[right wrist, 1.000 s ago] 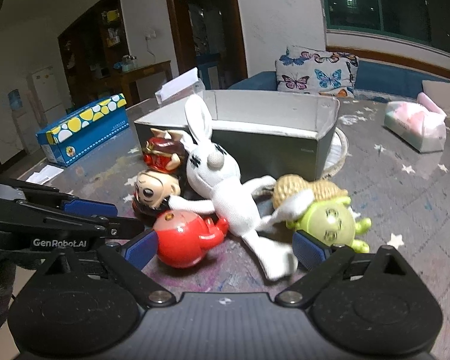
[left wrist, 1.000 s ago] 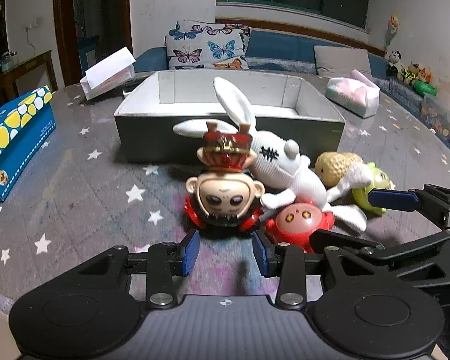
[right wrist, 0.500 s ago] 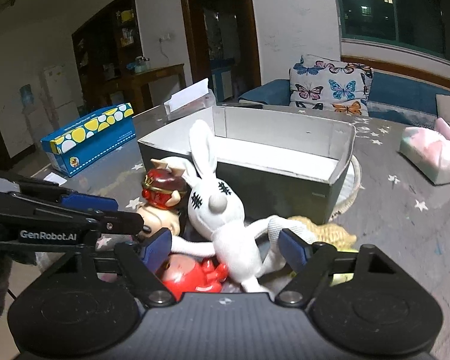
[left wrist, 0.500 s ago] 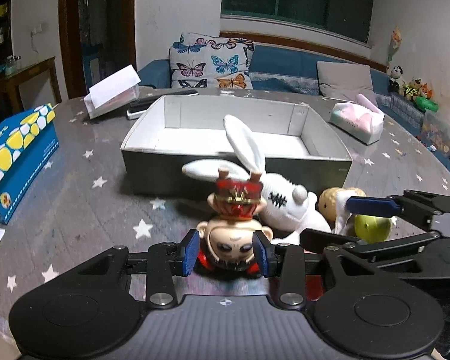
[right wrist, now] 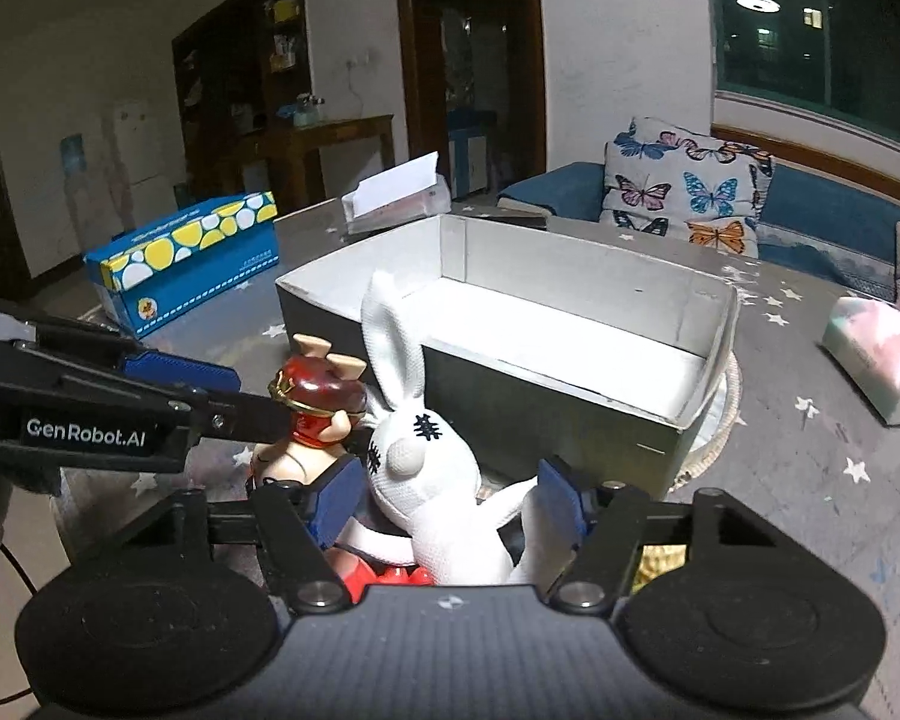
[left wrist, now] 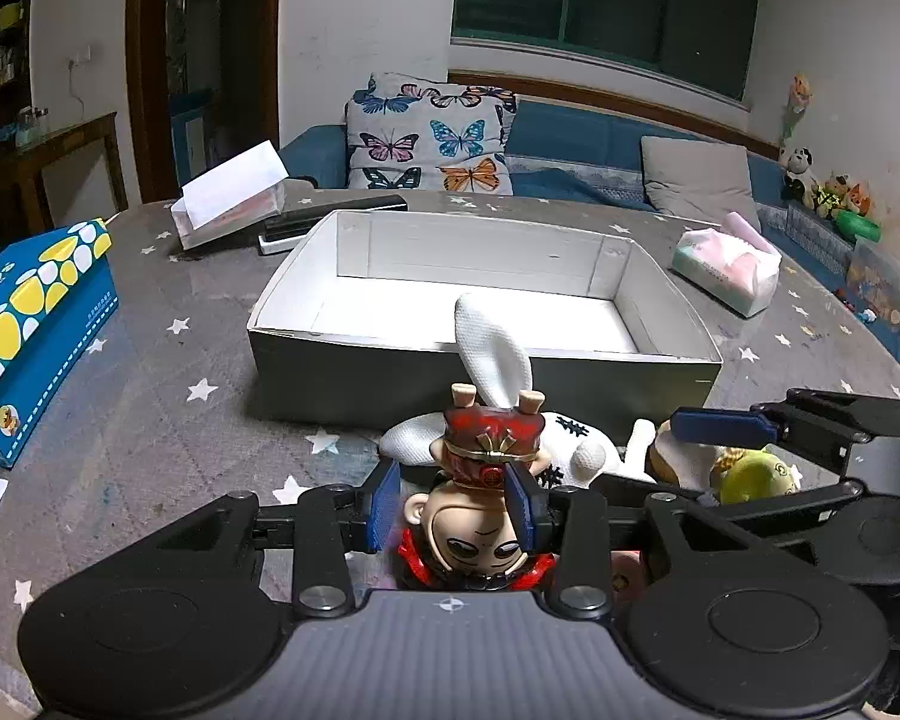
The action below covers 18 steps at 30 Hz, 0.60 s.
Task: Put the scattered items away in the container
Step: 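Close the left gripper on the white knitted bunny's body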
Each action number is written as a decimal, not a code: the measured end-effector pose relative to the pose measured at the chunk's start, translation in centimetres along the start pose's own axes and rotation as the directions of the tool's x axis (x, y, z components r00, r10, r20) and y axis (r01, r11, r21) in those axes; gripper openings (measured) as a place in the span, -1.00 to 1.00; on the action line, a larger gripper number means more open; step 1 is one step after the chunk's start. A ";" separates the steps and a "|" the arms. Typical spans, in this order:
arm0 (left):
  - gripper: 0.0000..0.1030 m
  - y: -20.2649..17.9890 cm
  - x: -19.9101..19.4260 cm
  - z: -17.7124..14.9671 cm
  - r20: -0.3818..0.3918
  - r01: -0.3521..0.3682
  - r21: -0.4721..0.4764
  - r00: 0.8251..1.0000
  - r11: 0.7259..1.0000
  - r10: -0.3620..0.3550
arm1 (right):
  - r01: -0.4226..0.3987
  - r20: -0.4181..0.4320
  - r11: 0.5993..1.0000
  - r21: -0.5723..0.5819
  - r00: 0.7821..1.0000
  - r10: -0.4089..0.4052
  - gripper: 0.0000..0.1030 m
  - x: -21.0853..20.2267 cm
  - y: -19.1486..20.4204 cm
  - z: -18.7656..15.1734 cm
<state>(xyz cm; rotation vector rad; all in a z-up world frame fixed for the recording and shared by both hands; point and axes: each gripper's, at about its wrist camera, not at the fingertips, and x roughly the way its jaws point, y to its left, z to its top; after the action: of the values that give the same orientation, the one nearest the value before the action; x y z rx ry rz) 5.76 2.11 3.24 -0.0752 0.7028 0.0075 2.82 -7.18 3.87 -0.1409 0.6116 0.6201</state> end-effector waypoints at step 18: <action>-0.21 -0.8 -0.5 0.2 -0.001 0.089 -0.007 0.996 0.996 -0.089 | -0.027 -0.095 0.998 0.050 0.995 0.032 -0.18 2.5 -1.3 -1.1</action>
<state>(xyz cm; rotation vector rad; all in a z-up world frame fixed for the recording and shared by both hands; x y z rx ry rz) 5.51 1.35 3.77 -0.1132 0.7006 -0.0759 4.64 -7.33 1.47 -0.1172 0.7223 0.6293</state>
